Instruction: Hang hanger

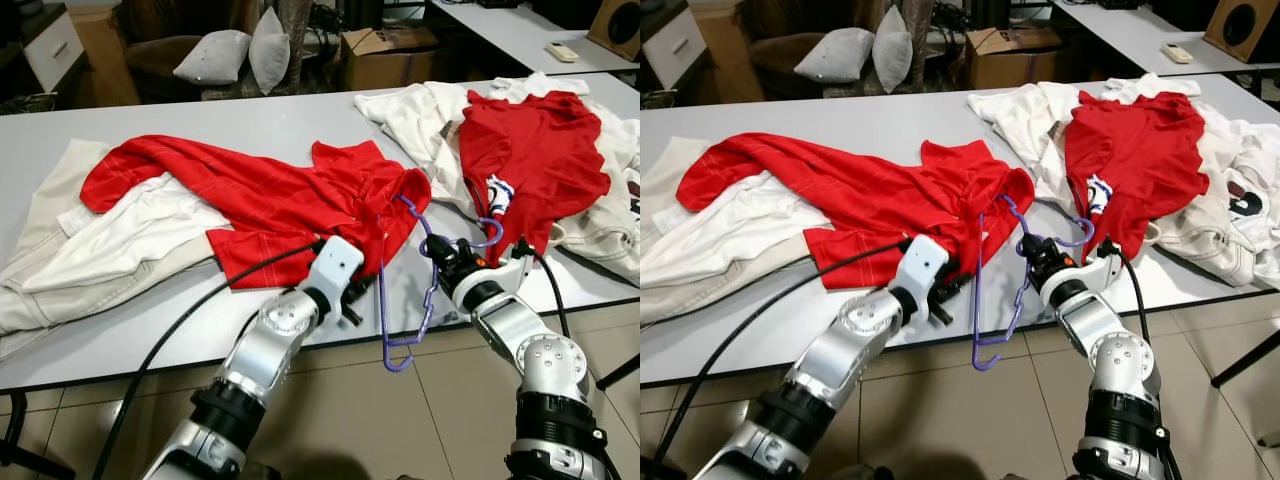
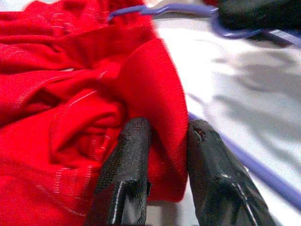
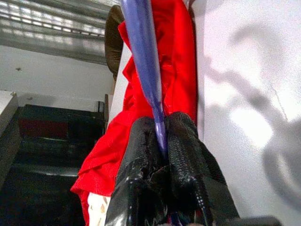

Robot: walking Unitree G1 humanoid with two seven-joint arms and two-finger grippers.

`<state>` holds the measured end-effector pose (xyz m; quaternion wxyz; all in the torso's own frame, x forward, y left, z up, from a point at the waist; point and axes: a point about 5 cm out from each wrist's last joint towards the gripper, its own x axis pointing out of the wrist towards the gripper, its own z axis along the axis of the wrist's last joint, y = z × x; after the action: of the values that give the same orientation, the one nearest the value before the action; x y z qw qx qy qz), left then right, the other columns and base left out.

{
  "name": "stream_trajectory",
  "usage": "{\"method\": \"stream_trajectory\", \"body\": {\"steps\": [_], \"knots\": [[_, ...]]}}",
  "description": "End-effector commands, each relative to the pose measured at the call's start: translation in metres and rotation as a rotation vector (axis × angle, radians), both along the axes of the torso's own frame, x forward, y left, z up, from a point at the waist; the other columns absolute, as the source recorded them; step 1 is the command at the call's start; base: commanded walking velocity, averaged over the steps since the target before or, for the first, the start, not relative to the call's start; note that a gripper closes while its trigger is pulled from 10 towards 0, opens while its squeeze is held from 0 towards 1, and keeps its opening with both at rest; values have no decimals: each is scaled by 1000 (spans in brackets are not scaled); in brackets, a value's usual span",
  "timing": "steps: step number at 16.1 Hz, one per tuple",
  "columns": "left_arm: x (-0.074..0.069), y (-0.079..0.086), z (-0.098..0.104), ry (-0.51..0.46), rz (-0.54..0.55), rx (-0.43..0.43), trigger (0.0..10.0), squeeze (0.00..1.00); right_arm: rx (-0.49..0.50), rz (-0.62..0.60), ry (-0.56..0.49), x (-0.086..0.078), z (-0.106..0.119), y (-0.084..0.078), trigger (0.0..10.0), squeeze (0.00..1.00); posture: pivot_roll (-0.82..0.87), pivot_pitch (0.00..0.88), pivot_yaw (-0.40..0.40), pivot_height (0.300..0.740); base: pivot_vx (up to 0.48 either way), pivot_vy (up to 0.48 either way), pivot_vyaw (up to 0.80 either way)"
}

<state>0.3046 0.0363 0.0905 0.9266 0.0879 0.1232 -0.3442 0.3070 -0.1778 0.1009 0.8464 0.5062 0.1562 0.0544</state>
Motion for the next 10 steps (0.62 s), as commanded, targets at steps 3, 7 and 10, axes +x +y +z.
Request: {"method": "stream_trajectory", "body": {"steps": [3,7,10], "knots": [[3,4,0,-1,22,0,0,0,7,-14,-11,3,5,-1,10000,0,-105,0,54,740,0,0,0],[3,3,-1,-4,16,-16,0,0,11,-15,-13,4,5,0,10000,0,-102,0,56,740,0,0,0],[-4,2,6,-50,-89,-64,0,0,15,-15,-15,4,4,1,10000,0,-100,0,58,740,0,0,0]]}}
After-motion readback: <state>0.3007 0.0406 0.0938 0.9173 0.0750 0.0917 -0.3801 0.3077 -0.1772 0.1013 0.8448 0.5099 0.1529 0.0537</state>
